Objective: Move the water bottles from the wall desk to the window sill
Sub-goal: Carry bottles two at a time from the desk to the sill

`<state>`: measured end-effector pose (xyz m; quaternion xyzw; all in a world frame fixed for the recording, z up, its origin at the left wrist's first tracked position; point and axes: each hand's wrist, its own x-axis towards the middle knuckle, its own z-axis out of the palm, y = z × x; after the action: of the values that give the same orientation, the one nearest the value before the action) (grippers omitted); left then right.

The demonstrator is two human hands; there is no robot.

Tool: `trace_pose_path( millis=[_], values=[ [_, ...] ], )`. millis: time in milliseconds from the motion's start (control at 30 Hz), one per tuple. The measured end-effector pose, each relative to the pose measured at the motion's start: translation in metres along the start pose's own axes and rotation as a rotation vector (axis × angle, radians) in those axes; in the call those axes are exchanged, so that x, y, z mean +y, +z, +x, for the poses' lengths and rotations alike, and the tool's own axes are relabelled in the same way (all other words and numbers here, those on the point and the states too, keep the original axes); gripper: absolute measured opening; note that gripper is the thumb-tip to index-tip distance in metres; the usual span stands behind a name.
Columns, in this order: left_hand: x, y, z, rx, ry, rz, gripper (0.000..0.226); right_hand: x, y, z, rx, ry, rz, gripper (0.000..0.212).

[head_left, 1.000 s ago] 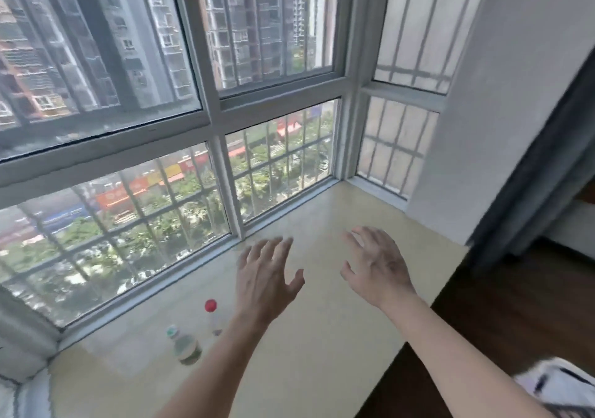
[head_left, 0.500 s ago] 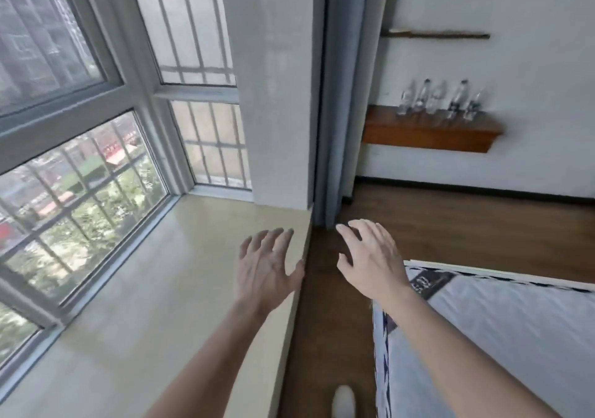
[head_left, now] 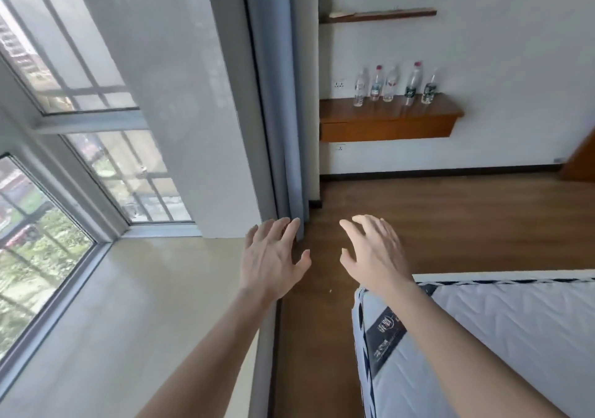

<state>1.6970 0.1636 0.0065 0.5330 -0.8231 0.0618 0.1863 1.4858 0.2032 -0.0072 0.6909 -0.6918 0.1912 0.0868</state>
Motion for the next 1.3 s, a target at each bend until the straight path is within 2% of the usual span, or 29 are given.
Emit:
trace_pose_path(
  millis=[433, 633, 900, 1300],
  values=[
    [0.006, 0.073, 0.159, -0.036, 0.019, -0.045, 0.060, 0.073, 0.050, 0.144, -0.033, 0.028, -0.017, 0.050],
    [-0.015, 0.117, 0.241, -0.045, 0.030, -0.056, 0.059, 0.093, 0.091, 0.222, -0.029, 0.056, -0.015, 0.051],
    [-0.058, 0.167, 0.397, -0.046, 0.065, -0.111, 0.059, 0.119, 0.136, 0.367, -0.031, 0.113, -0.086, 0.052],
    [-0.038, 0.232, 0.572, -0.130, 0.247, -0.177, 0.059, 0.193, 0.166, 0.487, -0.052, 0.279, -0.131, 0.055]
  ],
)
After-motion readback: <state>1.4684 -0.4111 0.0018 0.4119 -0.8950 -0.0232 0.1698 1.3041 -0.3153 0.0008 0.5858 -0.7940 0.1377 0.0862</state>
